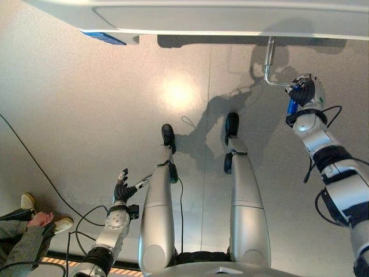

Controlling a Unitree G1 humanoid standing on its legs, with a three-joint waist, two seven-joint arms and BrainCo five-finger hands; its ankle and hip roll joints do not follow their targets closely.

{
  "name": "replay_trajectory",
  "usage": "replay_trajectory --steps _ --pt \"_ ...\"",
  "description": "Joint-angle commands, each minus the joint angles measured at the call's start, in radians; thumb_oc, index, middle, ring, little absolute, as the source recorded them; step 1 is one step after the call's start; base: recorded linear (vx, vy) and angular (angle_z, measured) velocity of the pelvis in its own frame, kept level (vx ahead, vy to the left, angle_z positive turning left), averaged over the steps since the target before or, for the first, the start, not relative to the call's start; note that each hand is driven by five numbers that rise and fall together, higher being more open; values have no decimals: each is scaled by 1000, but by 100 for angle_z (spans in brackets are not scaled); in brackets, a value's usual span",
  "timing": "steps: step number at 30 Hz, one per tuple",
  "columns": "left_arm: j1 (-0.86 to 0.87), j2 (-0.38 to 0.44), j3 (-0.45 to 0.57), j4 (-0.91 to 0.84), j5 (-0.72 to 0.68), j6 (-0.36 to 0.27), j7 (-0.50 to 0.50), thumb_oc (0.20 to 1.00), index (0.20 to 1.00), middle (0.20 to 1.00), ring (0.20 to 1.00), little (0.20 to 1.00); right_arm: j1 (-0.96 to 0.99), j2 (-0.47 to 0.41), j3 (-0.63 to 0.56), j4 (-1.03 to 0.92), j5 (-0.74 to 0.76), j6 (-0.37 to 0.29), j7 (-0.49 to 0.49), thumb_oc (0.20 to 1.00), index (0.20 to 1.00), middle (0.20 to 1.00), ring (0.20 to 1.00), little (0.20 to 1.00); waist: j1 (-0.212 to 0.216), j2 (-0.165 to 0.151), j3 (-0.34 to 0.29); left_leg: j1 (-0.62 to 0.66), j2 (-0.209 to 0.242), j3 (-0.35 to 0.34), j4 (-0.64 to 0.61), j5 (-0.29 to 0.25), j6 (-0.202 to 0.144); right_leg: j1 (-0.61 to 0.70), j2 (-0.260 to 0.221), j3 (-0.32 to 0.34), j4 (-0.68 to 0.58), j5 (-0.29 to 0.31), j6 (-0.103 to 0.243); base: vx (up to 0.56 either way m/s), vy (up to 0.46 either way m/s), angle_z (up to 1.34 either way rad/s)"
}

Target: Raise the hospital bed

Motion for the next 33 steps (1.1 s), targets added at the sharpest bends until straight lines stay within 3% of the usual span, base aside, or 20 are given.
replay_trajectory --steps 1,4,5,6,7,8,9,14,33 --pt "39 21 -24 -21 -25 -14 17 1000 1000 1000 1000 1000 -109 -190 -17 154 -9 48 -15 200 200 200 200 200 16 59 -23 -38 15 -71 65 28 -8 24 43 -51 114 -75 35 11 10 4" --pt "33 29 -31 -39 -24 -12 21 1000 1000 1000 1000 1000 -125 -173 0 154 -7 50 -7 200 200 200 200 200 20 64 -23 -64 12 -73 86 20 -6 1 38 -53 134 -81 35 39 19 8" --pt "43 29 -48 -38 -24 -9 23 1000 1000 1000 1000 1000 -96 -153 4 177 2 48 3 200 200 200 200 200 20 65 -23 -54 6 -81 126 -23 -9 19 29 -55 164 -121 40 24 6 10" --pt "21 30 -41 -42 -23 -9 23 1000 1000 1000 1000 1000 -117 -149 6 180 3 49 6 200 200 200 200 200 25 67 -23 -104 5 -83 128 7 -4 -28 29 -58 161 -88 35 92 19 7" --pt "41 33 -51 -49 -25 -10 23 1000 1000 1000 1000 1000 -94 -137 10 183 6 49 10 200 200 200 200 200 25 69 -23 -82 2 -85 152 -34 -6 -6 24 -56 187 -126 40 -37 19 9" --pt "21 33 -48 -54 -22 -7 24 1000 1000 1000 1000 1000 -104 -136 2 190 11 48 12 200 200 200 200 200 28 71 -23 -127 1 -84 154 -3 -1 -44 23 -60 177 -93 34 78 25 12" --pt "37 35 -62 -56 -23 -8 23 1000 1000 1000 1000 1000 -79 -127 3 203 15 47 17 200 200 200 200 200 29 74 -23 -104 -4 -89 180 -45 -3 -18 19 -57 202 -132 40 17 18 12" --pt "37 47 -70 -83 -21 -5 32 1000 1000 1000 1000 1000 -44 -86 -15 200 42 42 22 200 200 200 200 200 38 78 -23 -158 -12 -96 250 -74 4 -58 9 -60 252 -150 41 39 30 9" --pt "26 67 -81 -125 -33 -1 63 1000 1000 1000 1000 1000 23 63 -103 234 184 18 41 200 200 200 200 200 68 107 -23 -267 -42 -93 391 -132 30 -130 -5 -55 331 -169 47 23 50 0"
